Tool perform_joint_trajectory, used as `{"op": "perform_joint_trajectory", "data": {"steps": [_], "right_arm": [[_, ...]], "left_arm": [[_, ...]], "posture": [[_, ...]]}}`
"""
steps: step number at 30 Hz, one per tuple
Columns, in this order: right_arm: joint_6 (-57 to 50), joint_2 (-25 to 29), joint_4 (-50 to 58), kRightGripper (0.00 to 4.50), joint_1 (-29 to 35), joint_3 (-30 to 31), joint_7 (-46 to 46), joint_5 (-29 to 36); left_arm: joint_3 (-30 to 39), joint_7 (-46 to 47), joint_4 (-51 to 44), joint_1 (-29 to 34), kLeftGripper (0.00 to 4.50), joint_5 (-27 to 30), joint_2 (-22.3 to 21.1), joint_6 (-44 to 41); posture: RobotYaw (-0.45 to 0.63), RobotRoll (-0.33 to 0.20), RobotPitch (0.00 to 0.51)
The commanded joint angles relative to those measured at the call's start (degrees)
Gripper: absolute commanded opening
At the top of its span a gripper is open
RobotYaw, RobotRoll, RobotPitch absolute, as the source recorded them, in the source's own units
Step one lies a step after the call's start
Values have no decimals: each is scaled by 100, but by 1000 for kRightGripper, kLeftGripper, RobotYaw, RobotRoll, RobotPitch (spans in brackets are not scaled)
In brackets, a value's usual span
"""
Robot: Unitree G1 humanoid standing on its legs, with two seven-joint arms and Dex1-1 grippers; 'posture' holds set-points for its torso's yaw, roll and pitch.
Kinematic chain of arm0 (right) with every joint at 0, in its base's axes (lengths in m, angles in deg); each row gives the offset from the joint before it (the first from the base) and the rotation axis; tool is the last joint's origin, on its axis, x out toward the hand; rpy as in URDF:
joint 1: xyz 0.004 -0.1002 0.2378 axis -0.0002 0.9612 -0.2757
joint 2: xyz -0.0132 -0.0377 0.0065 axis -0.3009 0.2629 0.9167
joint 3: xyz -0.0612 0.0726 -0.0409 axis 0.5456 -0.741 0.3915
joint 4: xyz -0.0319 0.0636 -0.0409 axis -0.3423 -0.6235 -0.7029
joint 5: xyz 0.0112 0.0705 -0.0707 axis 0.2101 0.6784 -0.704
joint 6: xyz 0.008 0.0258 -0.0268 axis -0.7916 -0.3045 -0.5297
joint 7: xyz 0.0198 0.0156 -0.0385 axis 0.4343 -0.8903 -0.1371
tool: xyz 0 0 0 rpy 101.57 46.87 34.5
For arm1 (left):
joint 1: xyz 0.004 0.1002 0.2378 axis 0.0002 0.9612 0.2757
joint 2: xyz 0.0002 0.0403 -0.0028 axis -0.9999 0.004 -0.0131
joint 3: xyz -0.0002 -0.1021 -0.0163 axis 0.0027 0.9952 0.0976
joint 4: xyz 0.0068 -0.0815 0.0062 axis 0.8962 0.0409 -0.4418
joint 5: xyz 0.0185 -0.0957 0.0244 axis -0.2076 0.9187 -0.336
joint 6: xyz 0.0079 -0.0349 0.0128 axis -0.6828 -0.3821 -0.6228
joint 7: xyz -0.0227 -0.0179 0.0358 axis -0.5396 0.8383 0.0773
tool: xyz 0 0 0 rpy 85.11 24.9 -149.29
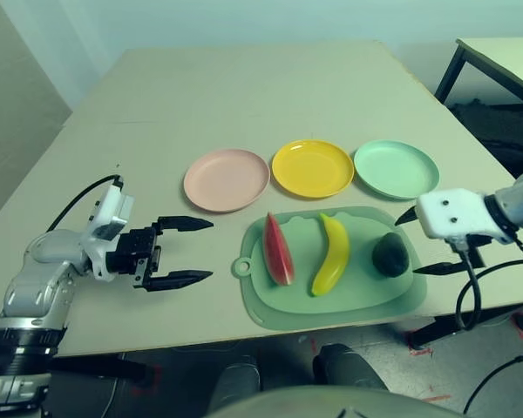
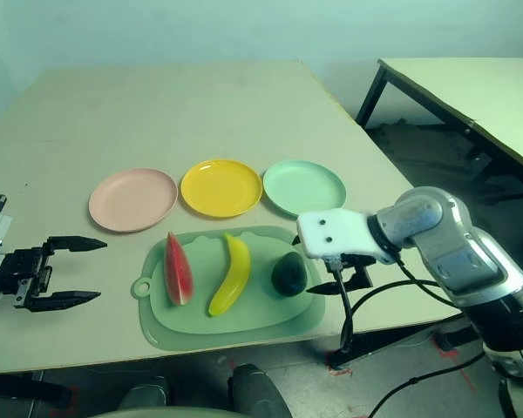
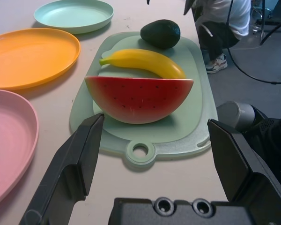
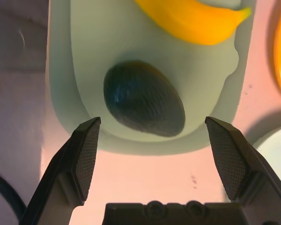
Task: Place the fruits into color-matched plates.
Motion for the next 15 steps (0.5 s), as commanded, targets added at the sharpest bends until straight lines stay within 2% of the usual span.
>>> {"op": "perform_joint_trajectory", "data": {"steps": [1, 11, 15], "right_arm": [[961, -70, -300, 4500, -251, 159, 336, -218], [2910, -557, -1495, 4500, -1120, 925, 625, -936], [3135, -718, -1768, 4500, -1311, 1171, 625, -1079]], "left_arm": [[64, 28, -82, 62, 4477, -41, -75, -32], [-31, 93, -234, 172, 4477, -118, -59, -28], [-53, 127, -350, 190, 4477, -106, -62, -69]], "posture": [[-108, 0, 34], [-73, 0, 38], [-54, 0, 36]]}}
